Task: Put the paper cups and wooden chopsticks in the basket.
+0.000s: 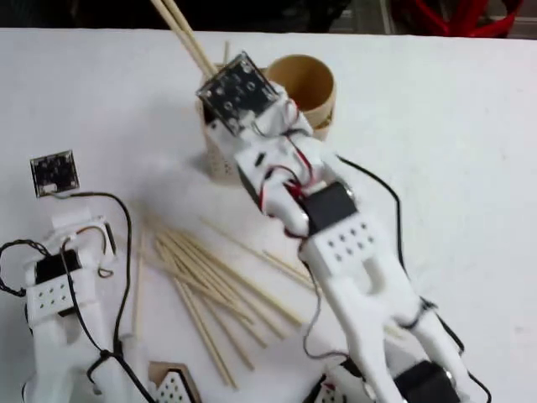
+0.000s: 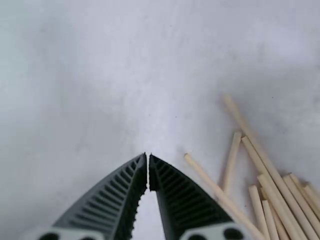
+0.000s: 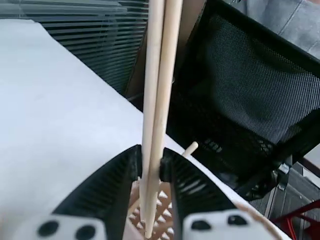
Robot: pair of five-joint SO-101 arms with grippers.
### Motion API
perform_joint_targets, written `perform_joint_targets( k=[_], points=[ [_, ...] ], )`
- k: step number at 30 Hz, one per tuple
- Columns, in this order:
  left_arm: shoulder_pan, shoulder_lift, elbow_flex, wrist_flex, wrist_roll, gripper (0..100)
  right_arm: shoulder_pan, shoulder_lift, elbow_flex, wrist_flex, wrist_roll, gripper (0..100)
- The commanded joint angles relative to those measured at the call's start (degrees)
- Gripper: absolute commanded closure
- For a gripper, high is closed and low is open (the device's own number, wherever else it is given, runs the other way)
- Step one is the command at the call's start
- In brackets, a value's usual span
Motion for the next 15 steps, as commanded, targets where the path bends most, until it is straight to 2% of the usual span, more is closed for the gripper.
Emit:
perform_joint_targets(
  k=[1,4,10,15],
  points=[
    [-0.5,-1.6,-0.5,-1.2,-0.5,97,1.5,3.6,-2.9,-8.9,-0.5,98.0],
    [-0.5,-1.6,-0.5,-1.2,-0.5,97,3.4,7.6,-2.8,-12.4,-0.5,98.0],
    [-0.5,-1.7,-0.5,-1.2,-0.5,97,5.0,13.9,-2.7,-12.4,-0.7,98.0],
    [-0.5,-1.7,-0.5,-1.2,-0.5,97,6.0,15.9,-2.7,-11.7,-8.6,92.9]
  ],
)
